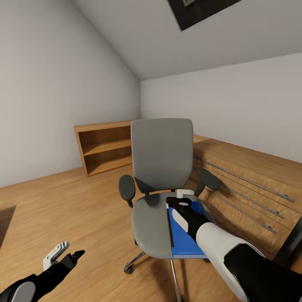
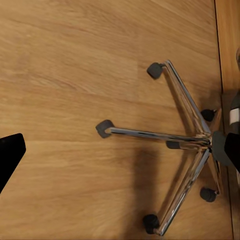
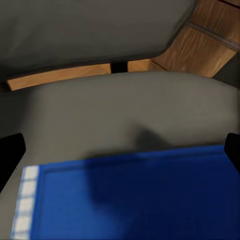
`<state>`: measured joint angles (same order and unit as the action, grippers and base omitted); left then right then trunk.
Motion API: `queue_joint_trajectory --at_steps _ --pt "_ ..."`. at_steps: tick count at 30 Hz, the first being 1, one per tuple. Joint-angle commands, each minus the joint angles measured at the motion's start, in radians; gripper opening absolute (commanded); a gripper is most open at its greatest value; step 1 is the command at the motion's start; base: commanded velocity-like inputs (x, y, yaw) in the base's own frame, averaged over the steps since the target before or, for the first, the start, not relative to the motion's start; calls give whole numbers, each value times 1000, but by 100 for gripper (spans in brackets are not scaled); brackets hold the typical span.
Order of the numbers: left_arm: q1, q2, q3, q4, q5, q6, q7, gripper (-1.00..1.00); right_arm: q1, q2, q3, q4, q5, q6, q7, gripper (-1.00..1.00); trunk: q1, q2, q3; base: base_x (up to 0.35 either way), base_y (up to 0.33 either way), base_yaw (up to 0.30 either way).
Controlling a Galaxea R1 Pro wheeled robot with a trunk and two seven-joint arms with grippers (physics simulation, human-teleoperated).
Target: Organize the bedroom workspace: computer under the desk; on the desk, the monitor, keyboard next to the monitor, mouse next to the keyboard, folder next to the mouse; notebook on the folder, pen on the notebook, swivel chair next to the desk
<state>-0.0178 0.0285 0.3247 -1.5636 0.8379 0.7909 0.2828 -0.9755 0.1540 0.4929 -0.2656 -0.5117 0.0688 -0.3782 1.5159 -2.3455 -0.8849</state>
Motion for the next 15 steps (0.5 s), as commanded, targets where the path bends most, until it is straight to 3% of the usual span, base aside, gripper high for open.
queue_joint_trajectory --at_steps 1,4,10,15 --pt "-1 0 1 -1 11 4 9 100 -1 -2 9 -2 -4 7 -8 100 0 0 -1 0 0 0" --pt "-1 -1 0 -1 10 3 8 100 0 -4 9 -3 -4 6 -8 100 0 0 -1 11 0 0" --pt "-1 0 1 -1 10 3 8 100 0 -9 9 0 -4 9 -7 100 0 0 -1 225 0 0" --pt "-1 0 1 -1 10 4 7 100 0 -10 8 3 -4 9 -7 100 0 0 -1 57 0 0"
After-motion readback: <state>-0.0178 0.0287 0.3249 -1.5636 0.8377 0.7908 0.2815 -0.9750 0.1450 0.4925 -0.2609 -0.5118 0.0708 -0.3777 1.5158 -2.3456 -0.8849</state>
